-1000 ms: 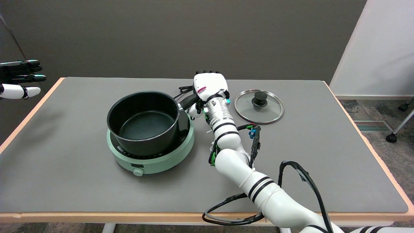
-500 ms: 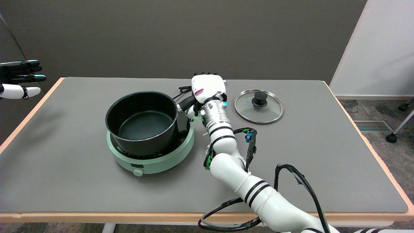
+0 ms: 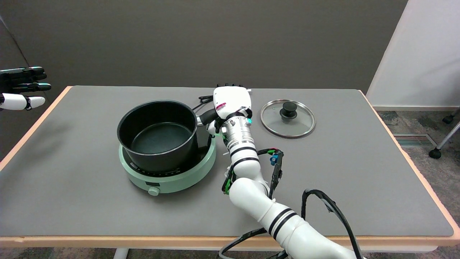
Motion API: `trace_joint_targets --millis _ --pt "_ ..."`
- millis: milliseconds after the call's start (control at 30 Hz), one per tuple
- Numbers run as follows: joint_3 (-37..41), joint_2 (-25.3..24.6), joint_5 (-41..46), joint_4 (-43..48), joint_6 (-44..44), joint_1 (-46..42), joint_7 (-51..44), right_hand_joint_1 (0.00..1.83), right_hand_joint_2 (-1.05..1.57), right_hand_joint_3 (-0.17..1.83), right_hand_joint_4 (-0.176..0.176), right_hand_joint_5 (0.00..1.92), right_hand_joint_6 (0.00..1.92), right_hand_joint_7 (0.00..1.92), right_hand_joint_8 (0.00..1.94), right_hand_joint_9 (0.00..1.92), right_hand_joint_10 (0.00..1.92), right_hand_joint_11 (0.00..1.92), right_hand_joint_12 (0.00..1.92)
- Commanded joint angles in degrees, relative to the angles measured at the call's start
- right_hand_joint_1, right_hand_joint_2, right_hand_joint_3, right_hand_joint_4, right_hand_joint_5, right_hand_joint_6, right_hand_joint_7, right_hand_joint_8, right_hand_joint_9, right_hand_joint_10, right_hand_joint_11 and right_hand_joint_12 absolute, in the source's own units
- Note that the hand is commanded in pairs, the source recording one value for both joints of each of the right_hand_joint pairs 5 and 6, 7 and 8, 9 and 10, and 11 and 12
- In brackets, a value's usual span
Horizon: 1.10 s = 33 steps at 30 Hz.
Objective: Place the soup pot onto the induction stove.
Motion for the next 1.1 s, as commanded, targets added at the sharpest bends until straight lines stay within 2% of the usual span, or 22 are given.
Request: trace_joint_targets --millis 33,267,367,400,433,500,633,700,733,767,800,833,867,900,933,967,1100 --pt "-0.87 -0.12 1.84 0.78 3.15 -0.7 -2.75 1.15 0.41 1.16 -0.067 1.41 1.41 1.41 1.41 1.41 1.41 1.41 1.41" --pt "-1.22 0.81 1.71 0.94 3.12 -0.19 -2.49 1.15 0.43 1.16 -0.065 1.4 1.4 1.4 1.4 1.4 1.4 1.4 1.4" --pt "-1.67 1.42 1.73 1.78 2.99 -0.19 -2.43 1.11 0.4 1.37 -0.017 1.19 1.19 1.19 1.19 1.19 1.19 1.19 1.19" --pt "-1.91 1.61 1.78 2.18 2.84 -0.19 -2.38 1.09 0.33 1.54 0.006 1.07 1.07 1.07 1.07 1.07 1.07 1.07 1.07" --pt "-2.1 1.72 1.81 2.42 2.75 -0.19 -2.35 1.08 0.31 1.62 0.012 1.02 1.02 1.02 1.02 1.02 1.02 1.02 1.02" --pt "-2.37 2.04 1.81 2.99 2.62 -0.24 -2.35 1.06 0.25 1.81 0.018 0.94 0.94 0.94 0.94 0.94 0.94 0.94 0.94" --pt "-2.55 2.15 1.81 3.94 2.41 -0.88 -2.19 1.04 0.08 1.83 0.01 0.84 0.84 0.84 0.84 0.84 0.84 0.84 0.84" --pt "-2.63 2.23 1.81 4.79 1.83 -1.46 -2.19 1.06 -0.12 1.83 -0.007 0.7 0.7 0.7 0.7 0.7 0.7 0.7 0.7" --pt "-2.63 2.34 1.81 5.25 1.4 -1.7 -2.19 1.08 -0.23 1.83 -0.06 0.6 0.6 0.6 0.6 0.6 0.6 0.6 0.6" --pt "-2.63 2.5 1.81 5.81 0.97 -2.0 -2.19 1.11 -0.34 1.83 -0.176 0.48 0.48 0.48 0.48 0.48 0.48 0.48 0.48" --pt "-2.63 2.55 1.81 6.15 0.63 -2.21 -2.19 1.15 -0.48 1.83 -0.176 0.2 0.2 0.2 0.2 0.2 0.2 0.2 0.2" --pt "-2.63 2.6 1.81 6.55 0.36 -2.42 -2.19 1.19 -0.53 1.83 -0.175 0.08 0.08 0.08 0.08 0.08 0.08 0.08 0.08" --pt "-2.63 2.68 1.81 6.93 0.01 -2.66 -2.19 1.21 -0.59 1.83 -0.176 0.05 0.05 0.05 0.05 0.05 0.05 0.05 0.05" --pt "-2.63 2.76 1.81 7.14 -0.17 -2.8 -2.19 1.23 -0.59 1.62 -0.176 0.03 0.03 0.03 0.03 0.03 0.03 0.03 0.03" --pt "-2.68 2.84 1.81 7.25 -0.2 -2.88 -2.19 1.25 -0.66 1.69 -0.133 0.02 0.02 0.02 0.02 0.02 0.02 0.02 0.02" --pt "-2.71 2.87 1.81 7.48 -0.2 -3.11 -2.19 1.26 -0.68 1.68 -0.131 0.02 0.02 0.02 0.02 0.02 0.02 0.02 0.02" --pt "-2.79 3.37 1.81 8.79 -0.2 -3.84 -2.19 1.32 -0.78 1.64 -0.168 0.03 0.03 0.03 0.03 0.03 0.03 0.03 0.03"
